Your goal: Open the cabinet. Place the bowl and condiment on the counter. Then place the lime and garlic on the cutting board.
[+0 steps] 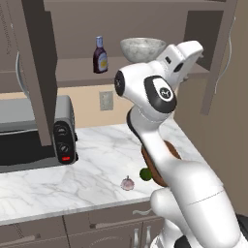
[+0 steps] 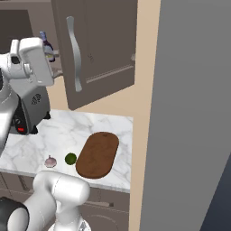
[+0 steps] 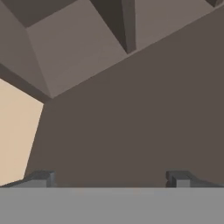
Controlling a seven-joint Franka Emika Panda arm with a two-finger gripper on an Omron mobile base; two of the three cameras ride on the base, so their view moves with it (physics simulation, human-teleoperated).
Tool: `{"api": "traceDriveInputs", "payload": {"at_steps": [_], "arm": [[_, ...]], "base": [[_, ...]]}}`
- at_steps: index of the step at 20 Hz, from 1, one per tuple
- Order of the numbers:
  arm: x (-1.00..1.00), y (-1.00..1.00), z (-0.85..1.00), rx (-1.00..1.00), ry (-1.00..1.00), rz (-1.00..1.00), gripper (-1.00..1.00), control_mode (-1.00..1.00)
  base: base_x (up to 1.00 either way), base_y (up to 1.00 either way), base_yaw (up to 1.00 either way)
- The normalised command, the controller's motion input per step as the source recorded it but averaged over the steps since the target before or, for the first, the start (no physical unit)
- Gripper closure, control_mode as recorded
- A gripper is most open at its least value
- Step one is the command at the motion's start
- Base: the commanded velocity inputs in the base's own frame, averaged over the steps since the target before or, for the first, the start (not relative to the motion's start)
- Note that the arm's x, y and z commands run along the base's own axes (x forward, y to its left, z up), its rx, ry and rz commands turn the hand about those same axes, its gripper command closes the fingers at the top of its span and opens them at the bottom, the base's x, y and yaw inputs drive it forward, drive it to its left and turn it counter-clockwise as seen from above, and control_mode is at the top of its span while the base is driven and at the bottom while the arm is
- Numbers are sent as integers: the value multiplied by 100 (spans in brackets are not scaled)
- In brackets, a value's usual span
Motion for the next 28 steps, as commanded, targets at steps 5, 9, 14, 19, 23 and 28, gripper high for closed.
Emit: {"api": "traceDriveInputs", "payload": {"at_steps": [5, 9, 14, 19, 23, 28], "arm": [[11, -26, 0, 0, 5, -2, -100, -100], [8, -27, -2, 0, 5, -1, -100, -100], [0, -35, -1, 0, 2, 0, -100, -100], [-20, -76, 0, 0, 0, -1, -100, -100], [-26, -89, 0, 0, 0, -5, -100, -100], [-1, -76, -2, 0, 0, -3, -100, -100]], "base": [[0, 0, 0], [0, 0, 0], [0, 0, 0], [0, 0, 0], [0, 0, 0], [0, 0, 0]]}}
